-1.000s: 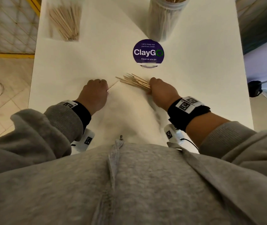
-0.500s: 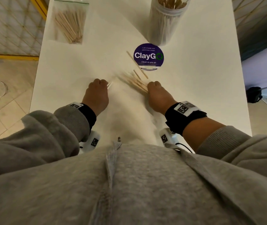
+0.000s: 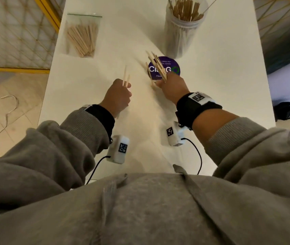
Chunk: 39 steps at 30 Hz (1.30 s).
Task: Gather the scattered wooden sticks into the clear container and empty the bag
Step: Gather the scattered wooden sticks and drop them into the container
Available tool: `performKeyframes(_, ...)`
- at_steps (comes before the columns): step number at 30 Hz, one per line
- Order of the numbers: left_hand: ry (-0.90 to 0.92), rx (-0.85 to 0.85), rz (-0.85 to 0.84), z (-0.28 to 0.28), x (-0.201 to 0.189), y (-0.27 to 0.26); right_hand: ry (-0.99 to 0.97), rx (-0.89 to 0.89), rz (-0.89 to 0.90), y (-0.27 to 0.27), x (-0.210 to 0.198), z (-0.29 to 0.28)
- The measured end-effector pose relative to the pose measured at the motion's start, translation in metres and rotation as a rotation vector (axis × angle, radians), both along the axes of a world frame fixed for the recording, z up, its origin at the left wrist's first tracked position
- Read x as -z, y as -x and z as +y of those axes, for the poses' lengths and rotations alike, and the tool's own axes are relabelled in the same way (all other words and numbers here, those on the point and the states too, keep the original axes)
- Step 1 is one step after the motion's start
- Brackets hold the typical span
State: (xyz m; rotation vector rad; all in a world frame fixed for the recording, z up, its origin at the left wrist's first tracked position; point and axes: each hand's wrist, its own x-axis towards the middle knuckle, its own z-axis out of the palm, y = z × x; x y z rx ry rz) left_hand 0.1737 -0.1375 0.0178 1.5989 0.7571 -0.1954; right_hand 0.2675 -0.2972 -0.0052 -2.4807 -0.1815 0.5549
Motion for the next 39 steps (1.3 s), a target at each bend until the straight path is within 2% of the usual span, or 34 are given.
performKeyframes(4,0.023,-0.057,-0.027,0.000,0.009,0.015,0.155,-0.109,-0.054,-0.009,0.016,0.026)
performKeyframes(8,0.017,-0.077,0.013,0.006,0.014,0.022,0.182,-0.133,-0.071,-0.007,0.020,0.030)
performKeyframes(11,0.035,-0.099,0.023,0.009,0.014,0.023,0.303,-0.273,-0.054,-0.001,0.015,0.026)
performKeyframes(14,0.046,-0.094,0.029,0.010,0.015,0.022,0.441,-0.403,-0.123,0.012,0.014,0.019)
performKeyframes(18,0.089,-0.089,0.031,0.006,0.014,0.018,0.394,-0.416,-0.178,0.034,0.020,0.006)
performKeyframes(22,0.091,-0.040,0.008,0.005,0.011,0.013,0.318,-0.348,-0.109,0.041,0.014,0.001)
performKeyframes(24,0.082,-0.007,-0.004,0.005,0.008,0.008,0.219,-0.267,0.008,0.037,0.005,0.002)
performKeyframes(28,0.090,0.054,-0.101,-0.007,-0.010,-0.007,-0.435,0.106,0.413,0.039,-0.029,0.010)
performKeyframes(31,0.145,0.112,-0.215,-0.022,-0.031,-0.018,-0.756,0.171,0.550,0.043,-0.052,0.014)
performKeyframes(36,0.190,0.337,-0.282,-0.025,-0.057,-0.028,-0.998,0.203,0.727,0.038,-0.080,0.007)
performKeyframes(39,0.264,0.359,-0.310,-0.026,-0.071,-0.031,-1.035,0.201,0.632,0.035,-0.093,0.001)
